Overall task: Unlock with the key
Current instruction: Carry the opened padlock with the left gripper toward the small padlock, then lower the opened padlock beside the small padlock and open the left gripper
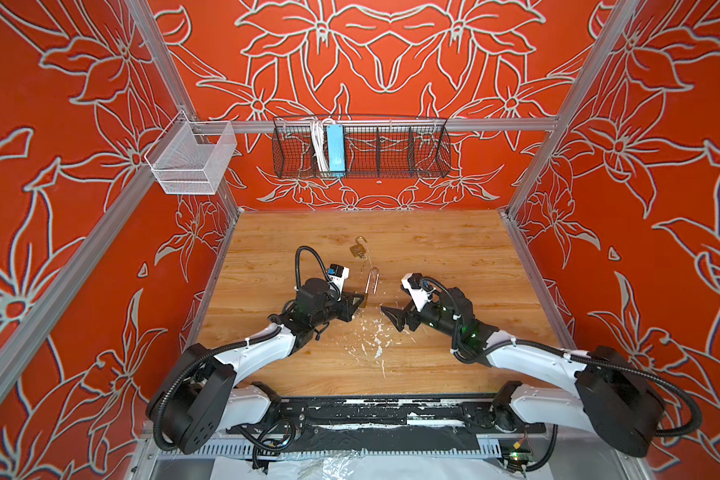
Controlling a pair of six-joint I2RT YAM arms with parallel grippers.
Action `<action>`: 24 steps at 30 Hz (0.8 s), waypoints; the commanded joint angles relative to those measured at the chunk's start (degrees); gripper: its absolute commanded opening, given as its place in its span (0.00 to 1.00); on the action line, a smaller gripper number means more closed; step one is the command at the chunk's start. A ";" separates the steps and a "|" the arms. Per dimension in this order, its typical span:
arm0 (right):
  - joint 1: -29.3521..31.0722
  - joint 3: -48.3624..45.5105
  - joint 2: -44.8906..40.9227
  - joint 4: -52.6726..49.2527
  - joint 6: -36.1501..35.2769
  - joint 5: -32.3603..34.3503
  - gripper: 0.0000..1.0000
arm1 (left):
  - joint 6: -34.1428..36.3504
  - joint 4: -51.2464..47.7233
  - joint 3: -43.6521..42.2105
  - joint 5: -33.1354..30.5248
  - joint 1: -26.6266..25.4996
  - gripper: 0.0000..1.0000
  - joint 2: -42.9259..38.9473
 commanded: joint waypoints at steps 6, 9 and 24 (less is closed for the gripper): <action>0.21 -1.68 -4.45 0.85 -1.15 10.43 0.98 | -8.77 0.93 7.85 -4.98 5.94 0.00 -1.44; 0.20 -1.66 -4.34 1.04 -0.91 11.43 0.98 | -11.16 -0.47 11.01 -6.64 8.48 0.00 1.62; 0.20 -1.24 -4.39 0.14 -1.39 12.17 0.98 | -25.25 11.19 25.79 4.96 20.96 0.00 30.73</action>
